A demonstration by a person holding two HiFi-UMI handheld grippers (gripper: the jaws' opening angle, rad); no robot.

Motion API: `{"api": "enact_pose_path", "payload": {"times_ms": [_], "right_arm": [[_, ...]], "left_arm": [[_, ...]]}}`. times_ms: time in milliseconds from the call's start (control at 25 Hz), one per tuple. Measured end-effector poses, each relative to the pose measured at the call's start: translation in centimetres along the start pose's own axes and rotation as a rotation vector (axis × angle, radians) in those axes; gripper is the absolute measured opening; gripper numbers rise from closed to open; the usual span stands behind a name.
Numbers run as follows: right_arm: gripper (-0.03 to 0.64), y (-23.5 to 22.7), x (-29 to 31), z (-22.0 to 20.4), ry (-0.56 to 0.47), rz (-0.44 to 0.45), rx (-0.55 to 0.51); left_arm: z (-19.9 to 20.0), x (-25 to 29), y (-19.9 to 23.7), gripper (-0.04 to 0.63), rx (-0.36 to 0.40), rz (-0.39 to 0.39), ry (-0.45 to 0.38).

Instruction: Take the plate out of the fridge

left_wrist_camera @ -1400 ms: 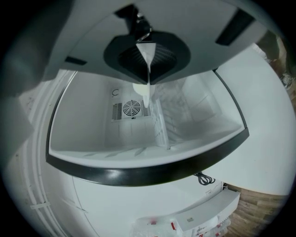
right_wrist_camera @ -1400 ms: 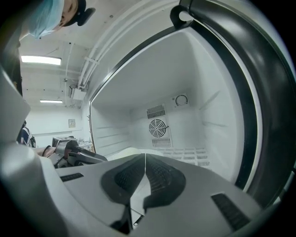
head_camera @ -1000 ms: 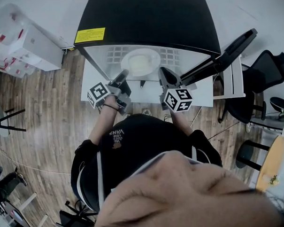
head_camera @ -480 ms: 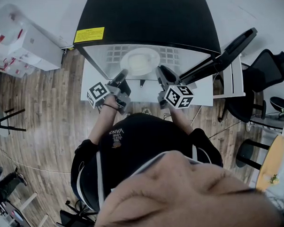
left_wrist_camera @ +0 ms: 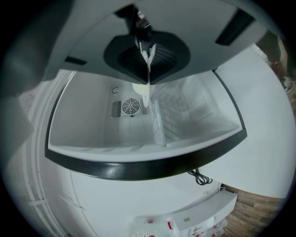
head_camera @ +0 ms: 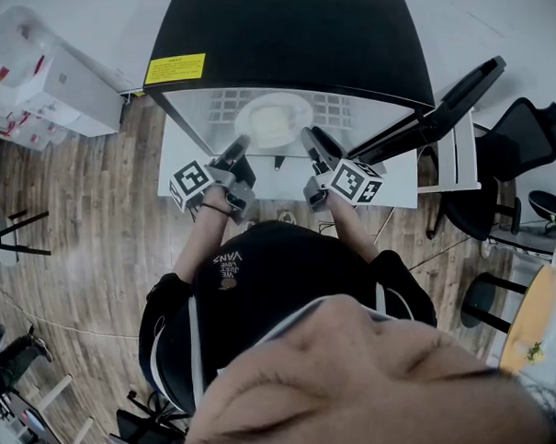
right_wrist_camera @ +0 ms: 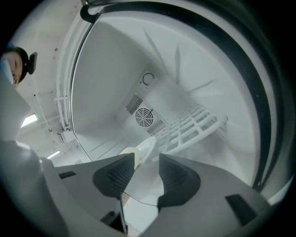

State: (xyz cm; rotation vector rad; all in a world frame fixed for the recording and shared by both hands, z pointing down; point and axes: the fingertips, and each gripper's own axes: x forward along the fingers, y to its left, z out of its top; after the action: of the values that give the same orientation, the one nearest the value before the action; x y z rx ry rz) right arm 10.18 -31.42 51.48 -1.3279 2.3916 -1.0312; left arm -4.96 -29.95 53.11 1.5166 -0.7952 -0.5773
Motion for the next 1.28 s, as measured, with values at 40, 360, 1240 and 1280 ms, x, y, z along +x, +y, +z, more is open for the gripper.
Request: {"api": "enact_pose_path", "payload": {"times_ms": [40, 360, 1240, 1280], "right_arm": [[0.156, 0.1, 0.2, 0.0, 0.002, 0.009, 0.014], [0.158, 0.5, 1.2, -0.3, 0.014, 0.023, 0.058], [0.109, 0.7, 1.2, -0.3, 0.017, -0.017, 0.006], [0.108, 0.7, 1.2, -0.3, 0.018, -0.018, 0.005]], "left_arm": [[0.0, 0.0, 0.0, 0.029, 0.001, 0.0, 0.001], [0.0, 0.0, 0.0, 0.029, 0.001, -0.002, 0.01], [-0.1, 0.1, 0.1, 0.028, 0.009, -0.01, 0.034], [-0.1, 0.1, 0.1, 0.028, 0.009, -0.01, 0.036]]}}
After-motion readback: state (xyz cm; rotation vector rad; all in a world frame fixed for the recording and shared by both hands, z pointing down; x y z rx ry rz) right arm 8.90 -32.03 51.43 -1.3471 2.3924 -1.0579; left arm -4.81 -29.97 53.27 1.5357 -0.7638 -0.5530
